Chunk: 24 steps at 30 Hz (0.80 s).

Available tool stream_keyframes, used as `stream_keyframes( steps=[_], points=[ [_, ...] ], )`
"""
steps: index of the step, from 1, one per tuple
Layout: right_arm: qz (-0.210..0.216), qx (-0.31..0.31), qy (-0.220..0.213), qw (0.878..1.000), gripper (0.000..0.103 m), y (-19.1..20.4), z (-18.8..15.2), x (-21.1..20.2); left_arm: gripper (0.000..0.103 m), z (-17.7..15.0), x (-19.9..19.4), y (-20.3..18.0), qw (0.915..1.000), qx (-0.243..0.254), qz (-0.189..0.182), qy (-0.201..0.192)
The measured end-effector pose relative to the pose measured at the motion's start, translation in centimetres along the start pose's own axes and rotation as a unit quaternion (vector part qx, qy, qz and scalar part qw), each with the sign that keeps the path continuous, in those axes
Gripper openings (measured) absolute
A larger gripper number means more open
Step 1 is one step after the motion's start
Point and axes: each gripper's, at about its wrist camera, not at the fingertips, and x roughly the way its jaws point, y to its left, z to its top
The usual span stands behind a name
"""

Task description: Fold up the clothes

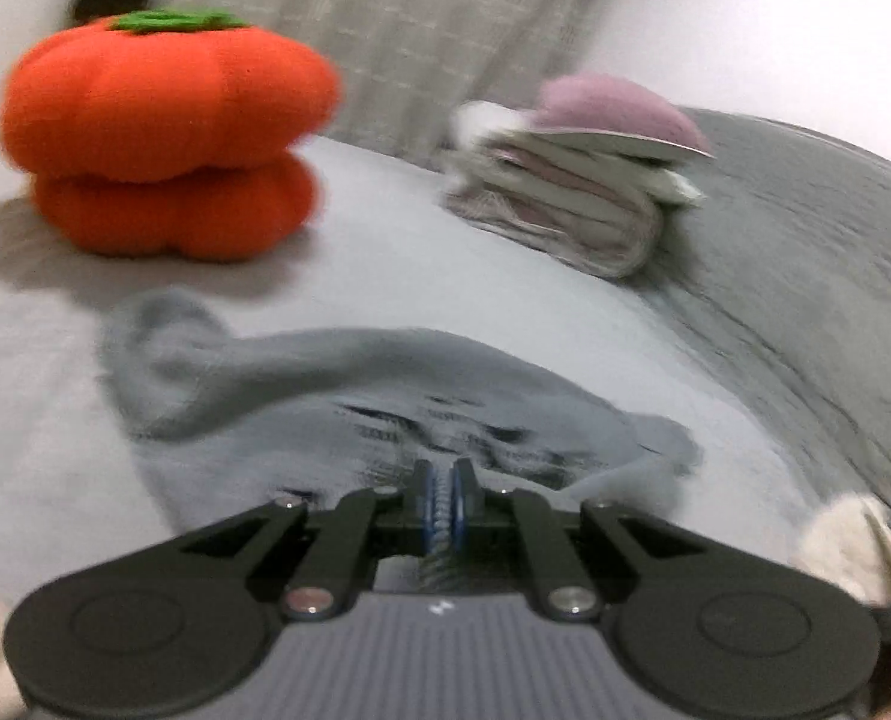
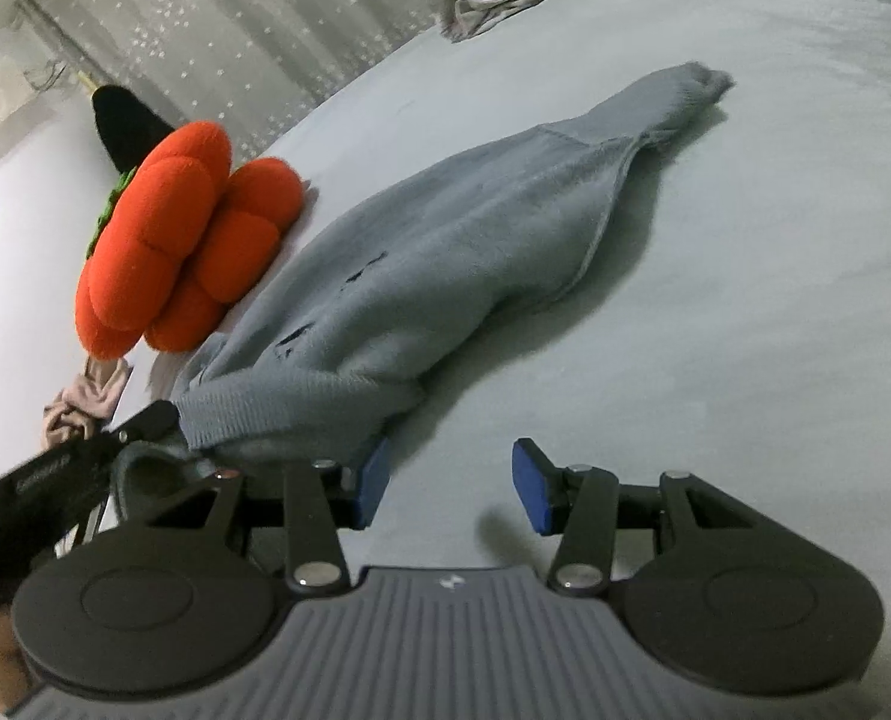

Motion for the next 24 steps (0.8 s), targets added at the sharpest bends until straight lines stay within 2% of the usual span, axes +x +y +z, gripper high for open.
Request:
stream_keyframes(
  steps=[2,4,8,11,15,19,21,24],
  points=[
    [0.001,-0.011,0.004,1.000,0.050,0.7,-0.2,0.7,0.006,0.2,0.2,1.2,0.9995,-0.017,0.028,0.003],
    [-0.001,-0.028,0.006,1.000,0.050,1.5,-0.3,1.3,0.006,0.3,0.6,2.3,0.9982,-0.041,0.042,0.017],
    [-0.005,-0.069,-0.001,0.998,0.050,2.9,-0.1,2.4,0.006,-0.1,1.5,3.9,0.9942,-0.083,0.047,0.049],
    [-0.008,-0.105,-0.013,0.994,0.050,4.0,0.0,3.2,0.006,-0.3,1.7,4.2,0.9929,-0.096,0.041,0.057],
    [-0.038,-0.192,-0.036,0.980,0.049,5.7,-0.6,4.7,0.006,-0.5,1.2,4.0,0.9935,-0.093,0.035,0.056],
    [-0.070,-0.255,-0.056,0.963,0.036,6.3,-1.4,6.5,0.006,-0.8,1.2,4.4,0.9932,-0.095,0.031,0.059],
    [-0.070,-0.263,-0.059,0.960,0.030,6.2,-1.5,7.1,0.006,-0.9,1.2,4.5,0.9929,-0.097,0.029,0.062],
    [-0.077,-0.276,-0.059,0.956,0.029,6.2,-1.7,7.8,0.006,-1.0,1.2,4.6,0.9927,-0.098,0.028,0.064]
  ],
)
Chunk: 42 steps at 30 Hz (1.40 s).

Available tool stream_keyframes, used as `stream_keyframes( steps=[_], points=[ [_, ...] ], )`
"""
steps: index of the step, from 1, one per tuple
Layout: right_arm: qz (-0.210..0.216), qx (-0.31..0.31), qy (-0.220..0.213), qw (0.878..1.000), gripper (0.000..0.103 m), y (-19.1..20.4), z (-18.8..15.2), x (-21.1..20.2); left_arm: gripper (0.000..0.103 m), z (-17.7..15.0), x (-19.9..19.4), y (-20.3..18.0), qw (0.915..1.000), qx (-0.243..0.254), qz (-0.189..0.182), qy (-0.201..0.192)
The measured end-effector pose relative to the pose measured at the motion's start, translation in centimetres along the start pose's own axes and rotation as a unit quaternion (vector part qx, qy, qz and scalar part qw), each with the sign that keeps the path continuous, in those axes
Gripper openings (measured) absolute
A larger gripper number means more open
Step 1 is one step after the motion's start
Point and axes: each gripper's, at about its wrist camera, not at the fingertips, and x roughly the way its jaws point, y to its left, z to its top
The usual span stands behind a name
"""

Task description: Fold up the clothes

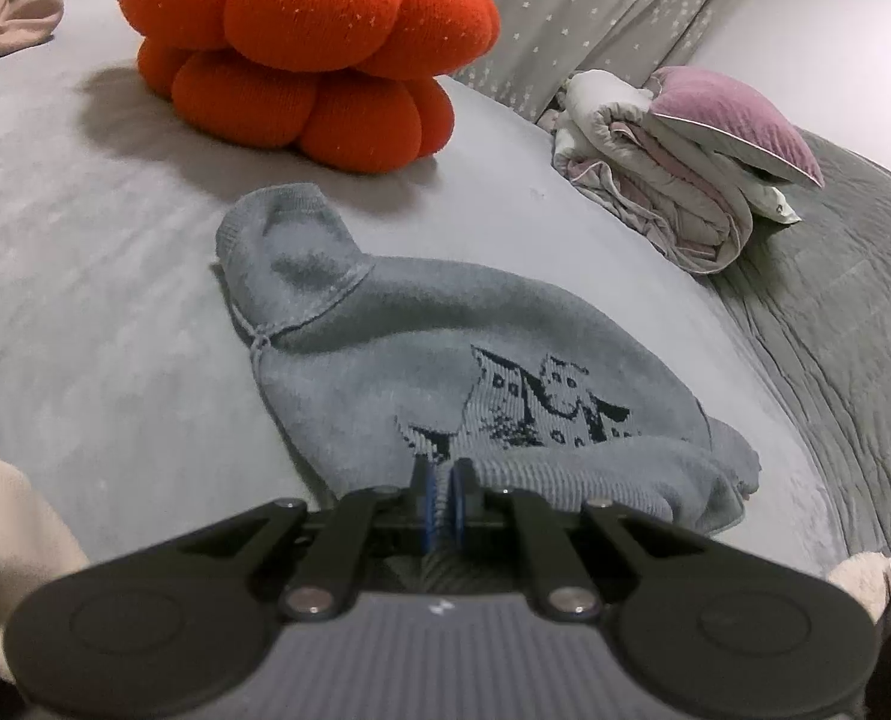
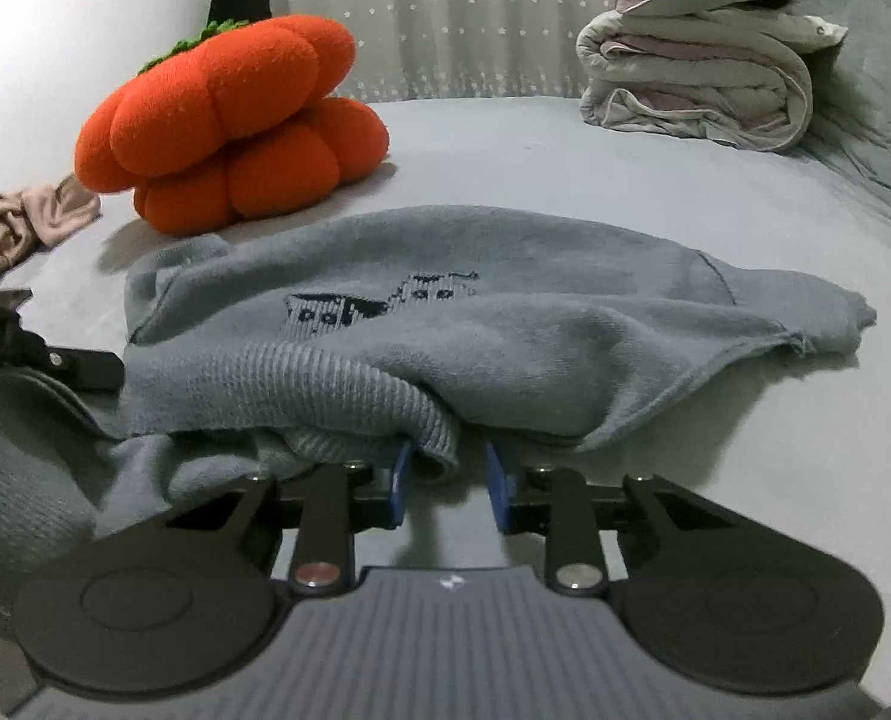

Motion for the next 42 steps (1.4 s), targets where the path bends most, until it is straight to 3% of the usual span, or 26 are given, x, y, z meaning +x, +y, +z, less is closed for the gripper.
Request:
stream_keyframes(
  steps=[10,11,12,13,16,22,27,33,38,42],
  points=[
    [-0.008,-0.031,-0.003,0.999,0.028,1.0,-0.5,1.2,0.007,-0.2,0.1,0.1,1.0000,0.002,-0.002,0.008],
    [-0.007,-0.030,-0.006,0.999,0.026,1.1,-0.5,1.3,0.007,-0.2,0.1,0.0,0.9999,0.005,-0.002,0.009],
    [-0.006,-0.030,-0.008,1.000,0.010,1.1,-0.5,1.3,0.007,-0.3,0.0,-0.1,0.9999,0.008,-0.003,0.009],
    [-0.006,-0.027,-0.009,1.000,0.003,1.1,-0.5,1.2,0.006,-0.3,-0.1,-0.2,0.9999,0.012,-0.005,0.010],
    [-0.019,-0.024,-0.019,0.999,0.003,1.0,-0.3,0.6,0.006,-0.3,-0.5,-0.5,0.9994,0.025,-0.019,0.012],
    [-0.058,-0.042,-0.049,0.996,0.003,0.0,0.0,-2.9,0.006,-0.5,-2.1,-1.4,0.9940,0.067,-0.084,0.021],
    [-0.102,-0.078,-0.073,0.989,0.003,-1.3,-0.8,-6.8,0.006,-1.4,-3.4,-2.7,0.9807,0.107,-0.158,0.039],
    [-0.169,-0.155,-0.098,0.968,0.003,-2.2,-3.0,-11.3,0.006,-4.2,-4.4,-6.0,0.9546,0.179,-0.226,0.074],
    [-0.208,-0.193,-0.101,0.954,0.003,-3.1,-5.2,-14.1,0.006,-7.2,-4.0,-8.2,0.9337,0.224,-0.253,0.120],
    [-0.222,-0.206,-0.088,0.949,0.003,-4.1,-6.9,-15.3,0.007,-9.5,-3.5,-9.3,0.9227,0.248,-0.254,0.151]
  ],
)
